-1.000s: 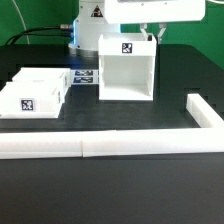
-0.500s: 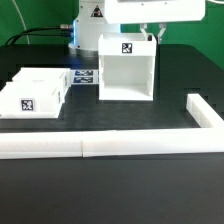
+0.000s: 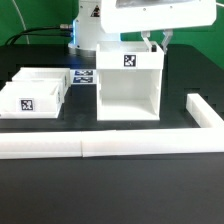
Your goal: Assemble drawer
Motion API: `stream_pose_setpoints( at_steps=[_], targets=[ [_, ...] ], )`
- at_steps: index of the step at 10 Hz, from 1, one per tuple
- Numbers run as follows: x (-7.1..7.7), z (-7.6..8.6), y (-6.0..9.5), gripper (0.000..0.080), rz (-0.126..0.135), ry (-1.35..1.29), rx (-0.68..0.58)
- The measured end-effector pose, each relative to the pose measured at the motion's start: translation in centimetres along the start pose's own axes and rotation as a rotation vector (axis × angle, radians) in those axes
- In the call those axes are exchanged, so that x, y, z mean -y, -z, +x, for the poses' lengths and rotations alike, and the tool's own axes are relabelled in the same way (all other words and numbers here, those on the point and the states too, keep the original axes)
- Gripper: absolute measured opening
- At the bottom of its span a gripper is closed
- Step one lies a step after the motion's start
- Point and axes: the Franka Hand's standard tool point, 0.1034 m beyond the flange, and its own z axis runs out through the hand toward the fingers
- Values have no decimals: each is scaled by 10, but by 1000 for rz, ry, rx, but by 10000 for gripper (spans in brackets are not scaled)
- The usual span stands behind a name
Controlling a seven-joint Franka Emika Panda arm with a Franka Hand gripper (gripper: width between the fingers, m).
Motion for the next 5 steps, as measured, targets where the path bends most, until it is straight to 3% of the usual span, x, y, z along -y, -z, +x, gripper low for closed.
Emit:
stream_pose_setpoints(
  at_steps=[4,5],
  targets=[
    [8,67,-5,38,19,5,-60],
    [8,75,-5,38,22,27,-78]
  ],
)
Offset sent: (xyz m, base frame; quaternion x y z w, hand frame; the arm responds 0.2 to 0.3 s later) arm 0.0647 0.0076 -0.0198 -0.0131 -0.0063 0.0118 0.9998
